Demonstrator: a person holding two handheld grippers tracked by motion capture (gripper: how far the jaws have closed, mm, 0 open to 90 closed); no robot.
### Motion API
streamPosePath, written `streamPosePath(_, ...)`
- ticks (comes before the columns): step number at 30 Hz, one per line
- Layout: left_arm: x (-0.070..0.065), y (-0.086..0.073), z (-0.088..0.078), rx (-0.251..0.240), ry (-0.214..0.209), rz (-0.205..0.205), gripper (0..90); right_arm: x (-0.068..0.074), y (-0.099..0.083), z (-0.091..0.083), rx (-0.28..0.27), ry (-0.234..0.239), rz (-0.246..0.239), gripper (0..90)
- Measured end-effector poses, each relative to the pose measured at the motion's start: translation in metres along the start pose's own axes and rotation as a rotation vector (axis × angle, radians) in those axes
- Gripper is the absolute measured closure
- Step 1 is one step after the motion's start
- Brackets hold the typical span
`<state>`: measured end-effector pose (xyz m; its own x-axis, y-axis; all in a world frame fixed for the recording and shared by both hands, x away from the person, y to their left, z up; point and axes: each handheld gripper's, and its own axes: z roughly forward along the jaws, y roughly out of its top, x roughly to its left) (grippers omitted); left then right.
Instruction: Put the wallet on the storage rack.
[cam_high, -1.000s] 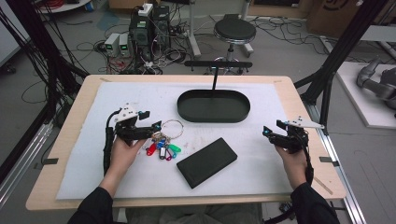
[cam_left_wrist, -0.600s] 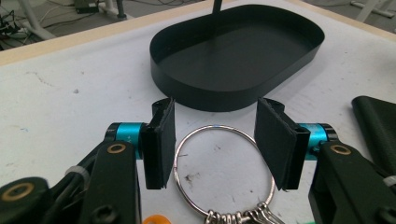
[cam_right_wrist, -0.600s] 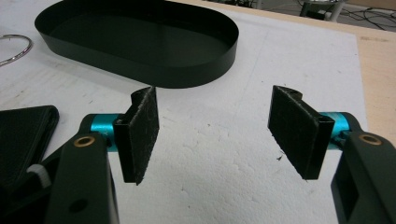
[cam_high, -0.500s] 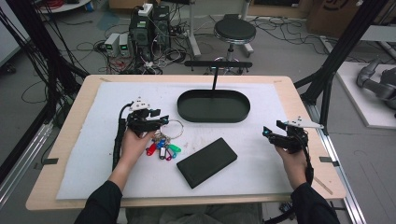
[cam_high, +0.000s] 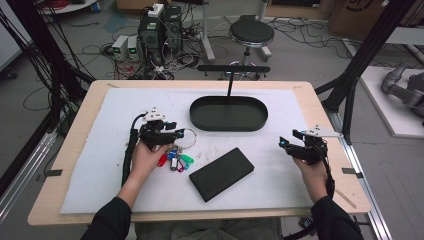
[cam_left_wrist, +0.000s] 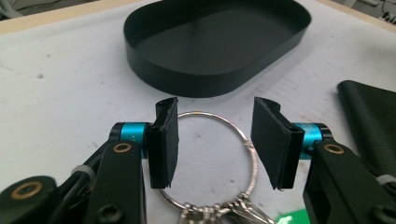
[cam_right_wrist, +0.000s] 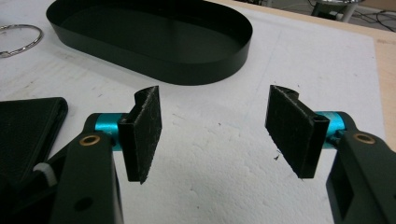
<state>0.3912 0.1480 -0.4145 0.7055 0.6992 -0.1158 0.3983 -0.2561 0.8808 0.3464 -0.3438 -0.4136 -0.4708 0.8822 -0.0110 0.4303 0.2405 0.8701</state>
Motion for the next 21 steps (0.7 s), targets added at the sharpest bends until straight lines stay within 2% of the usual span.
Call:
streamPosePath(1,0.000,0.000,0.000,0.000,0.000,0.000,51.5,0.000,0.000,0.000,0.000,0.000,0.000,37.0)
streamPosePath(4,-0.017,-0.003,-0.011,0.011,-0.027,0.017,49.8,0.003,0.001,0.002,-0.001,0.002,-0.016,37.4)
streamPosePath(5,-0.017,-0.003,-0.011,0.011,-0.027,0.017,49.8,0.003,0.002,0.003,-0.001,0.001,-0.019,37.5)
streamPosePath(9,-0.034,-0.012,-0.025,-0.017,-0.049,-0.026,48.4,0.004,0.003,0.003,-0.003,-0.003,-0.018,37.6)
streamPosePath(15,-0.055,-0.033,-0.043,-0.010,-0.027,-0.057,42.4,0.005,0.003,0.004,-0.001,-0.005,-0.022,37.6)
streamPosePath(17,-0.059,-0.038,-0.045,-0.007,-0.029,-0.065,41.7,0.005,0.003,0.004,-0.004,-0.007,-0.022,37.6)
streamPosePath(19,-0.070,-0.052,-0.047,0.001,-0.047,-0.086,41.3,0.005,0.003,0.003,0.000,-0.007,-0.024,37.6)
streamPosePath(21,-0.073,-0.055,-0.047,0.005,-0.050,-0.093,41.4,0.005,0.003,0.004,-0.001,-0.007,-0.024,37.6)
